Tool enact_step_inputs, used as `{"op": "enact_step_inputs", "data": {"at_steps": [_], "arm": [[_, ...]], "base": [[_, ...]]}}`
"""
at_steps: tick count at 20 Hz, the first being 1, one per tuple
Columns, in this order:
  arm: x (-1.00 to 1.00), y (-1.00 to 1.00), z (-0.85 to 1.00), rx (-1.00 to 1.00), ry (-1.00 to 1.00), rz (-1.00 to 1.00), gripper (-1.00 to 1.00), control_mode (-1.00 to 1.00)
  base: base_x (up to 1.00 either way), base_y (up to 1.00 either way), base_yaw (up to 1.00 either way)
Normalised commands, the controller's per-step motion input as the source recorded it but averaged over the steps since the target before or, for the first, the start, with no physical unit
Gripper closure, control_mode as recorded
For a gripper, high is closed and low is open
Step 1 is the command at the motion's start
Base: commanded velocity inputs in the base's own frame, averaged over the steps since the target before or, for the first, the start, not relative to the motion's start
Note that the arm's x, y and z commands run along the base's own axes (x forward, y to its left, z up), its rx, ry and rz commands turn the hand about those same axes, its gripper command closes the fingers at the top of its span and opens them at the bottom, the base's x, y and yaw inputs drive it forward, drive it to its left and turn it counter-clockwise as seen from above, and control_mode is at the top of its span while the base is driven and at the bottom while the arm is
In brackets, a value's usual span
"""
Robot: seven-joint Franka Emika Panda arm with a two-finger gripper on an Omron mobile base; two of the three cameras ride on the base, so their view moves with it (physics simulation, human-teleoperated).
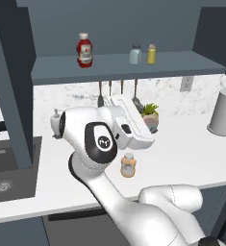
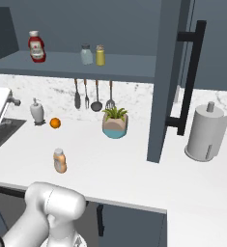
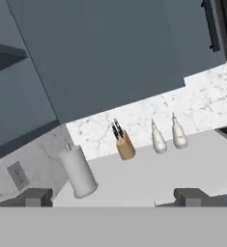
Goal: Put the shaker and condiment bottle from the counter next to their counterparts in the cabinet.
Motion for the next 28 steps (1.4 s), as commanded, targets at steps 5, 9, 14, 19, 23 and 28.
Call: {"op": "enact_step_inputs", "data": {"at_steps": [5, 9, 14, 19, 23, 28], "arm": [[0.00, 0.00, -0.52, 0.03, 0.00, -0.37, -1.00, -1.00], [0.12, 0.00, -0.29, -0.01, 0.00, -0.20, -1.00, -1.00], [0.07, 0.00, -0.34, -0.05, -0.02, -0.13, -1.00, -1.00], [0.01, -0.02, -0.51, 0.00, 0.00, -0.09, -1.00, -1.00], [0.04, -0.25, -0.59, 0.00, 0.00, -0.01, -1.00, -1.00], [0.15, -0.40, -0.47, 0.01, 0.00, 0.00, -1.00, -1.00]], "base": [[0.00, 0.00, 0.00], [0.00, 0.00, 0.00], [0.00, 0.00, 0.00], [0.00, 0.00, 0.00], [0.00, 0.00, 0.00], [0.00, 0.00, 0.00]]}}
